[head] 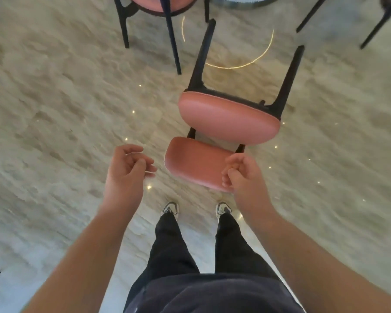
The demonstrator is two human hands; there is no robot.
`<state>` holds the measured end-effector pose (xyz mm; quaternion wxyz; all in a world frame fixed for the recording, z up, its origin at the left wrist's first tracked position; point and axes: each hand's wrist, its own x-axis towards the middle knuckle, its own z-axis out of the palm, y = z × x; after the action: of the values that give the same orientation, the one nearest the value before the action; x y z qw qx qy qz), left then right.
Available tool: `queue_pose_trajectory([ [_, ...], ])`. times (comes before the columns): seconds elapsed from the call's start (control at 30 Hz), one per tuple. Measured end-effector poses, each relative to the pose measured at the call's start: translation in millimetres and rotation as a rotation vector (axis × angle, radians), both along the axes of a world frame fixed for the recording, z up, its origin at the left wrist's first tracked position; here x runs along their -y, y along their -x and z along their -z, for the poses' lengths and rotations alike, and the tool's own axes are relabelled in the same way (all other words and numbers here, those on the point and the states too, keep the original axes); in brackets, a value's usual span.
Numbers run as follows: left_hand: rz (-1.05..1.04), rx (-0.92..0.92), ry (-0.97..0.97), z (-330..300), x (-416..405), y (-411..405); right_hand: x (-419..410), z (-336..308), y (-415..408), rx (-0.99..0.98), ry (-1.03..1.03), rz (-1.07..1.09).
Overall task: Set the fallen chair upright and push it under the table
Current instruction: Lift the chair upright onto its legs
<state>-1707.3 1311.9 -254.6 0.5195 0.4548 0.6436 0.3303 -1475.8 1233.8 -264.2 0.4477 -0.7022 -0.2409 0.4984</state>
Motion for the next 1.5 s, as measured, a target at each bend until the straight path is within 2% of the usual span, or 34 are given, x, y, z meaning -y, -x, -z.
queue_pose_trajectory([
  [0.17, 0.138, -0.057, 0.149, 113.9, -34.7, 14.0, 21.0, 108.1, 28.0, 0.026, 0.214, 0.209],
  [0.37, 0.142, -0.064, 0.332, 326.6, -34.8, 13.0, 56.0, 317.9, 32.0, -0.020, 0.480, 0.369],
  [0.53, 0.156, 0.032, 0.523, 537.5, -29.1, 8.5, 80.0, 529.0, 4.1, -0.160, 0.513, 0.480],
  [0.6, 0.181, 0.002, 0.576, 611.4, -31.0, 10.0, 87.9, 603.8, -9.9, -0.230, 0.524, 0.542],
  [0.77, 0.254, -0.012, 0.672, 740.6, -41.0, 25.5, 102.1, 729.1, -40.0, -0.326, 0.546, 0.661],
  [0.87, 0.199, 0.112, 0.635, 774.9, -51.8, 33.3, 107.1, 762.4, -48.3, -0.262, 0.476, 0.619],
  [0.93, 0.211, 0.185, 0.569, 791.1, -59.0, 41.9, 108.7, 778.8, -50.9, -0.335, 0.375, 0.686],
  [1.07, 0.204, 0.365, 0.592, 804.3, -61.7, 35.2, 95.6, 790.8, -52.7, -0.559, 0.195, 0.726],
  [1.2, 0.113, 0.373, 0.560, 800.0, -56.4, 22.9, 81.9, 781.7, -50.2, -0.623, 0.152, 0.863],
  [1.4, 0.098, 0.343, 0.528, 791.1, -56.6, 21.3, 80.1, 772.3, -51.1, -0.628, 0.144, 0.901],
  [1.5, 0.098, 0.319, 0.505, 765.3, -57.7, 23.4, 80.2, 751.9, -50.5, -0.591, 0.149, 0.910],
])
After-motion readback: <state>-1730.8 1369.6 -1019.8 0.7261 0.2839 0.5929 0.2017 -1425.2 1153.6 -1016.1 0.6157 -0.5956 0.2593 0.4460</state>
